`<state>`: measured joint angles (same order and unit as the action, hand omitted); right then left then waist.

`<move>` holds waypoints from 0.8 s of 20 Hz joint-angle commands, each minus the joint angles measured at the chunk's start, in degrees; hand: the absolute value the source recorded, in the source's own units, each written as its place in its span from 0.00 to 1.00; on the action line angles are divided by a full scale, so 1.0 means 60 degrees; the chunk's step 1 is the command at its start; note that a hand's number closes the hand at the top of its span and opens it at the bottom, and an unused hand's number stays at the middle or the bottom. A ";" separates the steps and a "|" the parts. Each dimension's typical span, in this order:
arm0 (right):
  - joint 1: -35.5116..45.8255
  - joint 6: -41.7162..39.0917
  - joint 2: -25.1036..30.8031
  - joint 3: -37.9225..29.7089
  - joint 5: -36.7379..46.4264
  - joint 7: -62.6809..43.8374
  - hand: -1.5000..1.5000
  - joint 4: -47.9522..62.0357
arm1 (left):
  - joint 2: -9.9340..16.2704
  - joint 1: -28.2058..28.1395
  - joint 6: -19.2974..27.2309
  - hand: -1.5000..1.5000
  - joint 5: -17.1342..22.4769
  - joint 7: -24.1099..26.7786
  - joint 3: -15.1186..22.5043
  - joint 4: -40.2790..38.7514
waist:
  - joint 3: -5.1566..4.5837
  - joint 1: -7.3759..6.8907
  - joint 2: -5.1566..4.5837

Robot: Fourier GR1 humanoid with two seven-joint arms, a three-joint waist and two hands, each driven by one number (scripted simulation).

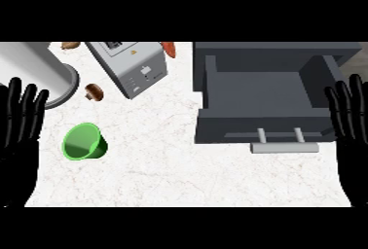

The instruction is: Pick up the cup, place it into the drawer and close the drawer

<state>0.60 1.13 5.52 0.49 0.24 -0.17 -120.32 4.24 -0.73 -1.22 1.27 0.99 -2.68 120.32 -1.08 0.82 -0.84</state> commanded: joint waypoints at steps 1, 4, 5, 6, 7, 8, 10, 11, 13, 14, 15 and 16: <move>0.0285 -0.0211 0.0231 -0.0459 -0.0262 -0.0058 0.00 0.0369 | -0.0026 -0.0417 -0.0312 0.00 0.0185 0.0637 -0.0068 -0.0217 | 0.0178 -0.0154 0.0140; -0.0694 -0.0592 0.0072 0.0118 -0.0317 0.0202 0.00 -0.0256 | 0.0640 0.0325 -0.1112 0.00 0.1036 0.0700 -0.0676 -0.0820 | 0.0179 -0.0104 0.0146; -0.0396 -0.0238 -0.0272 0.0582 0.0245 0.0286 0.00 0.0133 | 0.0786 -0.0254 -0.1706 0.00 0.1447 0.1351 -0.0832 -0.0966 | 0.0176 -0.0154 0.0143; -0.0229 -0.0590 0.0147 -0.0036 -0.0414 -0.0064 0.00 -0.0108 | 0.1165 0.0056 -0.2039 0.00 0.2016 0.1352 -0.1451 -0.1339 | 0.0176 -0.0136 0.0141; -0.0046 -0.0693 -0.0147 0.0579 -0.0856 -0.0848 0.00 -0.0049 | 0.0337 0.0252 -0.1512 0.00 0.2584 0.0054 -0.0805 -0.1581 | 0.0169 -0.0118 0.0123; -0.0290 -0.0793 -0.0143 0.0394 -0.1081 -0.0615 0.00 0.0125 | 0.0038 -0.0284 -0.1557 0.00 0.2508 0.0382 -0.0534 -0.1410 | 0.0176 -0.0148 0.0137; 0.0151 -0.0755 -0.0189 0.0300 -0.1040 -0.0494 0.00 0.0603 | 0.0422 0.0338 -0.1709 0.00 0.2776 0.0165 -0.0956 -0.2130 | 0.0179 -0.0143 0.0127; 0.0677 -0.0524 -0.0225 0.0373 -0.1000 -0.1261 0.00 0.0302 | 0.0133 0.0465 -0.1138 0.00 0.2525 -0.0534 -0.0550 -0.1363 | 0.0180 -0.0157 0.0142; 0.0710 -0.0711 -0.0146 0.0139 -0.1181 -0.1037 0.00 0.0641 | 0.0793 0.1452 -0.1561 0.00 0.3320 -0.0649 -0.1370 -0.2238 | 0.0180 -0.0127 0.0135; 0.0067 -0.0845 -0.0219 0.0102 -0.1069 -0.0301 0.00 0.0700 | 0.0633 0.0270 -0.1795 0.00 0.3426 -0.0485 -0.1310 -0.1336 | 0.0181 -0.0153 0.0146; 0.0313 -0.0672 -0.0117 0.0250 -0.1038 -0.1410 0.00 -0.0177 | 0.0899 0.0619 -0.2080 0.00 0.3619 -0.0134 -0.1721 -0.2113 | 0.0178 -0.0134 0.0146; 0.0200 -0.0569 -0.0303 0.0380 -0.0665 -0.0941 0.00 0.0164 | 0.0640 0.0534 -0.2105 0.00 0.3222 0.0313 -0.1433 -0.2419 | 0.0179 -0.0133 0.0143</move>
<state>2.17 -2.70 4.35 2.21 -4.99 -5.25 -118.62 7.86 2.68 -11.59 19.13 0.79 -10.04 108.84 -0.03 0.01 -0.01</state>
